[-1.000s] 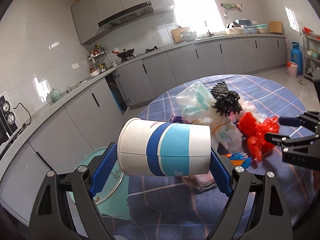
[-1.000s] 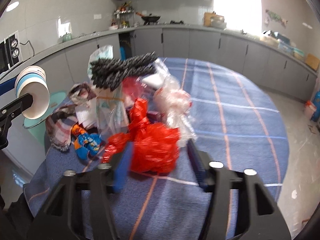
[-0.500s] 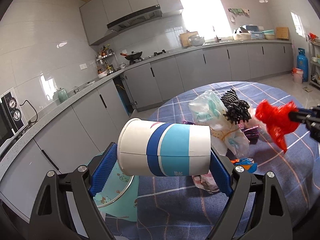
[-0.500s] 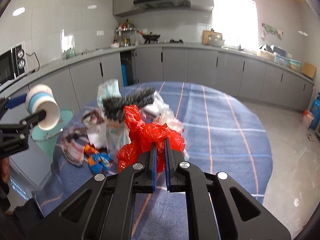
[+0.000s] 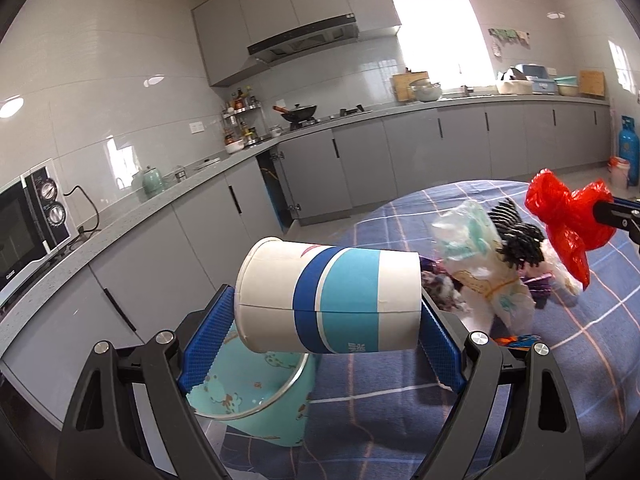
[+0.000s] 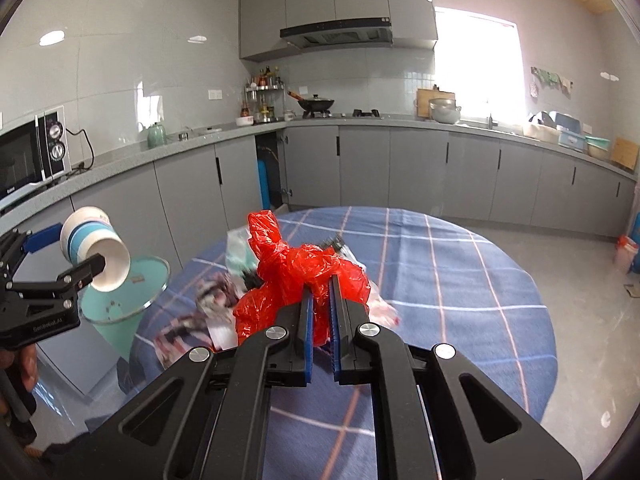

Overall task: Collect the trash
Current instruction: 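Carry the paper cup and red bag over the teal bin with both tools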

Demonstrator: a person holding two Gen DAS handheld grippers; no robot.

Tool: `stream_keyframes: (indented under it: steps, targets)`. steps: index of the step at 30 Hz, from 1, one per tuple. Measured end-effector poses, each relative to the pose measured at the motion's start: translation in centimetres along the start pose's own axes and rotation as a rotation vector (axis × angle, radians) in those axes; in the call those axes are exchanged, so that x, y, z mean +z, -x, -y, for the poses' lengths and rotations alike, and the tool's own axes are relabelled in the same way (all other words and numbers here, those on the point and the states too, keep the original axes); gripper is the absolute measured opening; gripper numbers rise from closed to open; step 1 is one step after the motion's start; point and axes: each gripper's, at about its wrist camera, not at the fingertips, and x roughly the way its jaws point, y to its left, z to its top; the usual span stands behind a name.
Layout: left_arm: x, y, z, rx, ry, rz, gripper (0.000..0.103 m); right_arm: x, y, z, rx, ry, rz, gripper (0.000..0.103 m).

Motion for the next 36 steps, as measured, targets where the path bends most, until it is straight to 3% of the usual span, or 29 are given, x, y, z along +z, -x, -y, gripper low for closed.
stream_keyframes:
  steps: [13,36]
  targets:
    - [0.7,-0.9,-4.8,0.111,0.055,-0.009,0.085,2.1,-3.0,-3.5,0.09,0.009,0.031,0.008]
    - [-0.3,-2.5,-9.2,0.193,0.101,-0.04,0.085,4.5,-6.5,-8.6,0.167,0.061,0.04,0.008]
